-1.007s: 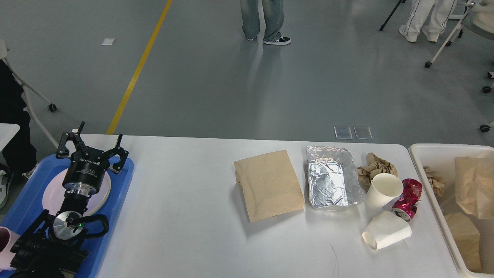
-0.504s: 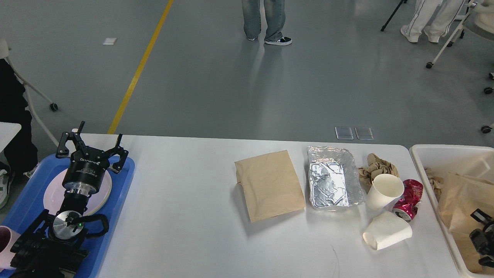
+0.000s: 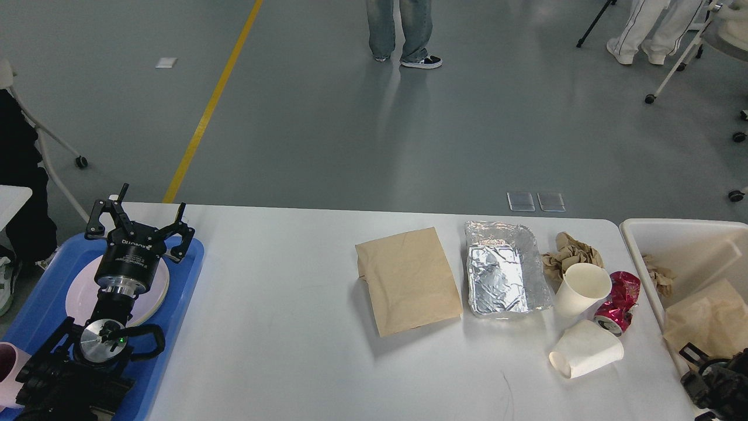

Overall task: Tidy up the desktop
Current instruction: 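Withdraw the right gripper up out of the white bin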

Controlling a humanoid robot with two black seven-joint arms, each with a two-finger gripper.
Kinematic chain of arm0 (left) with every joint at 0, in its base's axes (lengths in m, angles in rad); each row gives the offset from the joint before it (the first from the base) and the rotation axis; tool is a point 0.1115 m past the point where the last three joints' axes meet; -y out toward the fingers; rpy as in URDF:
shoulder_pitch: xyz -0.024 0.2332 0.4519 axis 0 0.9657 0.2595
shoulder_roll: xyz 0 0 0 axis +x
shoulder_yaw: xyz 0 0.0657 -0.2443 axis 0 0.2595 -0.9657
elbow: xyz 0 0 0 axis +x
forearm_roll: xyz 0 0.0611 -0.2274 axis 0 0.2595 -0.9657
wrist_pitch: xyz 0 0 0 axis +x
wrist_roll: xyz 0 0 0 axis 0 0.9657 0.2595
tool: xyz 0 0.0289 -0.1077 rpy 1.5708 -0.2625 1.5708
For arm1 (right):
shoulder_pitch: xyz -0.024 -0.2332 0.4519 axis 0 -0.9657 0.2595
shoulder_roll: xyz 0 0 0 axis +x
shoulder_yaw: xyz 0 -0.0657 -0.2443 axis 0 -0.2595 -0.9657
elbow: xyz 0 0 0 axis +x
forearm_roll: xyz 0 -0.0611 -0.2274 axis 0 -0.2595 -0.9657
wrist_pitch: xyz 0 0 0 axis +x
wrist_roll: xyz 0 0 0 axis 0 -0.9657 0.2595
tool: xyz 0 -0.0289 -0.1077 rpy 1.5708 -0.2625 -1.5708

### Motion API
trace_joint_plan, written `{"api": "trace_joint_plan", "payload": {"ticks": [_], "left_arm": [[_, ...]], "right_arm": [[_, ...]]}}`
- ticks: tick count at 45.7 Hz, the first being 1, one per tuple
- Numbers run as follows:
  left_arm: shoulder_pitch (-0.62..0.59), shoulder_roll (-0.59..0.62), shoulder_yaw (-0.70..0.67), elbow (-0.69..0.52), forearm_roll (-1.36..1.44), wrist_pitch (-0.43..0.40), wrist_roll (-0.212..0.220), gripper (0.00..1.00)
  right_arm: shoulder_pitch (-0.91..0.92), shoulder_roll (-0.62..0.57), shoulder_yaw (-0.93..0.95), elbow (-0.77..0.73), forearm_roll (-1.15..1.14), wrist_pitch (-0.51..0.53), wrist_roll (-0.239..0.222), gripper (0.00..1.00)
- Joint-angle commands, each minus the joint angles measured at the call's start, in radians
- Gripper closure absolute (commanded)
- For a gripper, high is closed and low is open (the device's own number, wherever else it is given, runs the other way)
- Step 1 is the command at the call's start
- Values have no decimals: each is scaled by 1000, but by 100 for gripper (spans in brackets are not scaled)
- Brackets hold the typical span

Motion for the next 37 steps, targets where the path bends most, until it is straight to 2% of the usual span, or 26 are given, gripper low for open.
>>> {"api": "trace_joint_plan", "payload": {"ticks": [1,4,7,8,23,37], "left_arm": [[0,0,-1,0,-1,0,0,4],[0,0,-1,0,1,0,0,4],[0,0,1,0,-1,0,0,4],[0,0,-1,0,1,0,0,4],[0,0,-1,0,-1,0,0,4],[0,0,-1,0,-1,0,0,4]], "right_arm": [[-2,-3,-1,0,1,-3,1,98],[5,-8,0,0,1,-3,1,47],[10,-8,-1,0,1,-4,3,11],[12,-8,-1,0,1,-4,3,2],[36,-12,0,17,-1,0,3,0],[71,-63,3,50,-2,14,3,0]]}}
